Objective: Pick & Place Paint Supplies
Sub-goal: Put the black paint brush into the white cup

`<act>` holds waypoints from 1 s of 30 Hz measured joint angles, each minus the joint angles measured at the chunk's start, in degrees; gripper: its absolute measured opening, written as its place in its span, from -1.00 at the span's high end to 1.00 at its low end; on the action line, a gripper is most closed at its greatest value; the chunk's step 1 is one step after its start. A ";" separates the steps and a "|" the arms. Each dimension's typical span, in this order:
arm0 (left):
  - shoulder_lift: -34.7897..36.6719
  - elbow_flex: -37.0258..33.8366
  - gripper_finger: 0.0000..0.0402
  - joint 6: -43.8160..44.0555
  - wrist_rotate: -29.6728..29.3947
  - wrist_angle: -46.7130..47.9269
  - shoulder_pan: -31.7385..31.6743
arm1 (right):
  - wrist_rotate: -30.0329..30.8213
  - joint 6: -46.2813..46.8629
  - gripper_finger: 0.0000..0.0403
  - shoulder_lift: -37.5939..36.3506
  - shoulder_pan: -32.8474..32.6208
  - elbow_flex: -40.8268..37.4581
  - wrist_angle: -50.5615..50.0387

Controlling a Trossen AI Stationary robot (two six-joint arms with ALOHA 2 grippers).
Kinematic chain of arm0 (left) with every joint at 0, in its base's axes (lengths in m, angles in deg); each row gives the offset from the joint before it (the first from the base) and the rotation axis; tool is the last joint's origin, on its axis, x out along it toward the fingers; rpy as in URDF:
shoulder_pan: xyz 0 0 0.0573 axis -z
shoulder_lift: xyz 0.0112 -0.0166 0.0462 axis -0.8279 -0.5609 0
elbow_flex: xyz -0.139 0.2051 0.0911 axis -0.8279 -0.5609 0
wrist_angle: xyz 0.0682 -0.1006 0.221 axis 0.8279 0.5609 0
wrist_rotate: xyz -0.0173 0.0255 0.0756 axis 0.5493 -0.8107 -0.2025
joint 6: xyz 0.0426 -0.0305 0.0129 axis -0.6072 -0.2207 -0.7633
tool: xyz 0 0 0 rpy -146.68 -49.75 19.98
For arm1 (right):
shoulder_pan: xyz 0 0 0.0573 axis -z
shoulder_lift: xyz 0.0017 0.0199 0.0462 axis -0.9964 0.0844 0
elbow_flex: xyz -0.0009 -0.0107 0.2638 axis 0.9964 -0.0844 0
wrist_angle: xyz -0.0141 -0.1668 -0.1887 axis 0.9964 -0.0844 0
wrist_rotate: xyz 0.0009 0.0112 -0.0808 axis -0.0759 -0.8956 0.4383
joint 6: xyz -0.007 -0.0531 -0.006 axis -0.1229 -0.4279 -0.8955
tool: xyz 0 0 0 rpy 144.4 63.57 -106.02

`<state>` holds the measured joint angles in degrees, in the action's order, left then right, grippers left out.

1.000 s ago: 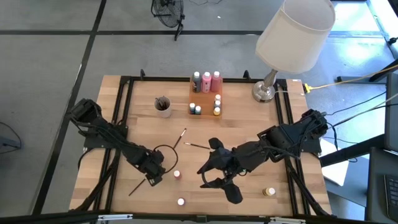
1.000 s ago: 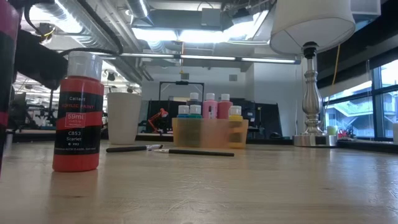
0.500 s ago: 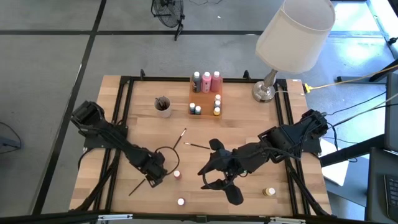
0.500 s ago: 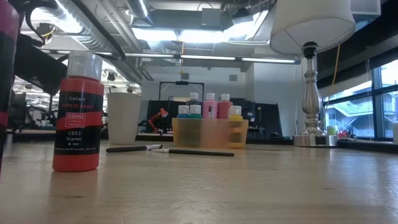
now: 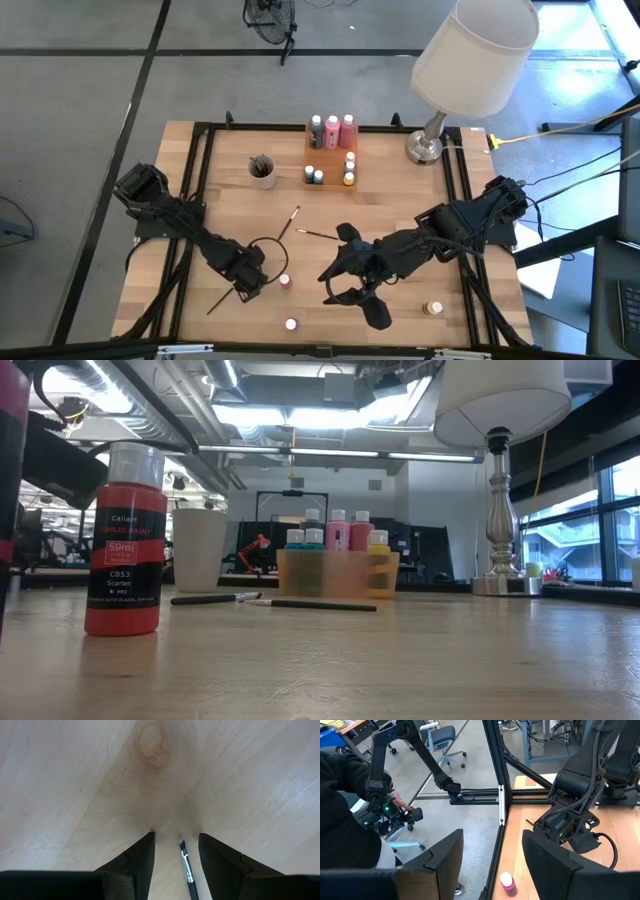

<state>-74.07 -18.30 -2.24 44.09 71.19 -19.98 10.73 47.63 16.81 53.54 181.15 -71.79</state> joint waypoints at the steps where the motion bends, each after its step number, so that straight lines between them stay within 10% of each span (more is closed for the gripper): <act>1: -0.27 0.10 0.26 0.02 0.02 0.10 0.00 | 0.00 0.00 -0.03 0.00 0.00 0.00 0.00; 19: -3.19 0.44 0.29 0.00 1.05 0.98 -0.06 | 0.00 -0.42 -0.03 0.00 -0.42 0.00 -0.13; 30: -3.19 0.27 0.63 -1.24 1.86 1.89 -1.76 | 0.02 -0.42 -0.03 0.00 -0.42 0.00 -0.13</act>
<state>-77.27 -18.03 -3.49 45.95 73.08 -21.75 10.75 47.22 16.81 53.13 181.15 -71.92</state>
